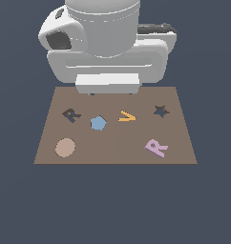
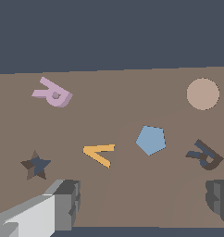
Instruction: Insert a designated object into the corresponding slot on a board.
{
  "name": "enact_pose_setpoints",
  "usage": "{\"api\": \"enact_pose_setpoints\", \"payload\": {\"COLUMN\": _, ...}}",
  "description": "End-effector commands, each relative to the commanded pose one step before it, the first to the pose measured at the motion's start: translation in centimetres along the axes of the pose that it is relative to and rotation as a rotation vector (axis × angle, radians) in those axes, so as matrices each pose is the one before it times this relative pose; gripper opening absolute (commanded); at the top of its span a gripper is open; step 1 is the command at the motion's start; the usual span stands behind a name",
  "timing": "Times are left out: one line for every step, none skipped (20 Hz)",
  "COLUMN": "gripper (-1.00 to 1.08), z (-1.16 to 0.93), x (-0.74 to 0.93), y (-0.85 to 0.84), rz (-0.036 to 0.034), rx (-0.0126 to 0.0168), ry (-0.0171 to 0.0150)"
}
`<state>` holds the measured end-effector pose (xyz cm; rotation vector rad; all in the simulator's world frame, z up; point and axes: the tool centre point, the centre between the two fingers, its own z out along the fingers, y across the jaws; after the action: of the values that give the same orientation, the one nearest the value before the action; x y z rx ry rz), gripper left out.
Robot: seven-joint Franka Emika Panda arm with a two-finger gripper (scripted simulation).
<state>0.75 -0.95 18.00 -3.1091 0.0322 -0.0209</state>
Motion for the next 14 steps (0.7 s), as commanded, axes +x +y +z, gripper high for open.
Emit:
{"api": "enact_pose_setpoints", "payload": {"gripper": 1.00, "z": 0.000, "x": 0.000, "y": 0.001, "rz": 0.00000, "rx": 0.00000, "ry": 0.00000}}
{"api": "enact_pose_setpoints", "payload": {"gripper": 1.00, "z": 0.011, "x": 0.012, "y": -0.015, "rz": -0.00098, "rx": -0.00003, "ry": -0.00002}}
{"api": "enact_pose_setpoints", "payload": {"gripper": 1.00, "z": 0.033, "x": 0.037, "y": -0.010, "rz": -0.00239, "rx": -0.00003, "ry": -0.00007}}
{"api": "enact_pose_setpoints", "payload": {"gripper": 1.00, "z": 0.055, "x": 0.061, "y": -0.027, "rz": -0.00414, "rx": -0.00005, "ry": -0.00011}}
{"api": "enact_pose_setpoints", "payload": {"gripper": 1.00, "z": 0.077, "x": 0.086, "y": -0.038, "rz": -0.00582, "rx": -0.00007, "ry": -0.00016}}
{"api": "enact_pose_setpoints", "payload": {"gripper": 1.00, "z": 0.099, "x": 0.111, "y": -0.049, "rz": -0.00750, "rx": -0.00010, "ry": -0.00021}}
{"api": "enact_pose_setpoints", "payload": {"gripper": 1.00, "z": 0.122, "x": 0.136, "y": -0.063, "rz": -0.00923, "rx": -0.00012, "ry": -0.00025}}
{"api": "enact_pose_setpoints", "payload": {"gripper": 1.00, "z": 0.144, "x": 0.161, "y": -0.074, "rz": -0.01096, "rx": -0.00014, "ry": -0.00030}}
{"api": "enact_pose_setpoints", "payload": {"gripper": 1.00, "z": 0.167, "x": 0.187, "y": -0.085, "rz": -0.01270, "rx": -0.00017, "ry": -0.00035}}
{"api": "enact_pose_setpoints", "payload": {"gripper": 1.00, "z": 0.191, "x": 0.213, "y": -0.099, "rz": -0.01451, "rx": -0.00019, "ry": -0.00039}}
{"api": "enact_pose_setpoints", "payload": {"gripper": 1.00, "z": 0.215, "x": 0.240, "y": -0.111, "rz": -0.01632, "rx": -0.00022, "ry": -0.00044}}
{"api": "enact_pose_setpoints", "payload": {"gripper": 1.00, "z": 0.239, "x": 0.267, "y": -0.124, "rz": -0.01818, "rx": -0.00025, "ry": -0.00049}}
{"api": "enact_pose_setpoints", "payload": {"gripper": 1.00, "z": 0.264, "x": 0.295, "y": -0.137, "rz": -0.02009, "rx": -0.00028, "ry": -0.00054}}
{"api": "enact_pose_setpoints", "payload": {"gripper": 1.00, "z": 0.289, "x": 0.324, "y": -0.151, "rz": -0.02203, "rx": -0.00032, "ry": -0.00059}}
